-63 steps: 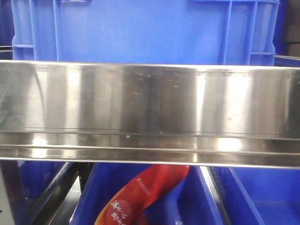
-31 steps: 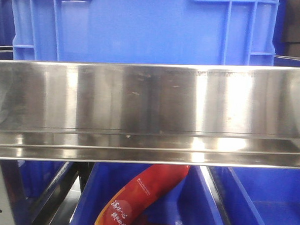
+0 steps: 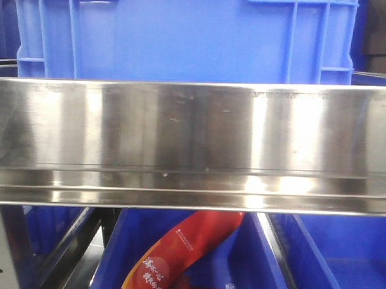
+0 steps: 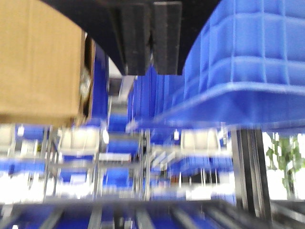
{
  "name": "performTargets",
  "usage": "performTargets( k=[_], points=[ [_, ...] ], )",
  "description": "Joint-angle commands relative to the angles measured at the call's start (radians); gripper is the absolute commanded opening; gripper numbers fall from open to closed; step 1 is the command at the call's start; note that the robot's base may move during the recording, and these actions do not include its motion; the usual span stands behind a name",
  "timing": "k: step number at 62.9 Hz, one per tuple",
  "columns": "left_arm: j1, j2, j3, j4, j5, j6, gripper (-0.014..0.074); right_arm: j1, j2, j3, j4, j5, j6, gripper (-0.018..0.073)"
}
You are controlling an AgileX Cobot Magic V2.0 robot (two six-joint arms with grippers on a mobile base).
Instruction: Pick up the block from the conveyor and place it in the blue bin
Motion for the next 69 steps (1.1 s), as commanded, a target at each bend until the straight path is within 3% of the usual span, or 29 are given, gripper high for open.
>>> performTargets(
  k=[1,29,36,60,69],
  points=[
    [0.002,-0.059,0.002,-0.004,-0.019,-0.003,-0.0111,-0.004,-0.039,0.002,-0.005,-0.027,-0.008,-0.0162],
    [0.002,-0.130,0.002,-0.004,-0.019,-0.003,-0.0111,-0.004,-0.057,0.009,-0.010,-0.032,-0.008,-0.0162],
    [0.002,-0.130,0.002,-0.004,-0.019,-0.003,-0.0111,-0.013,-0.062,0.043,-0.112,-0.046,-0.008,-0.0162],
    [0.002,-0.130,0.002,-0.004,-0.019,-0.003,-0.0111,-0.156,-0.218,0.421,-0.085,-0.179,-0.006,-0.0162],
    [0.002,-0.130,0.002,-0.004,-0.019,-0.003,-0.0111,-0.162,-0.245,0.421,-0.076,-0.049,0.010,-0.0162]
  ],
)
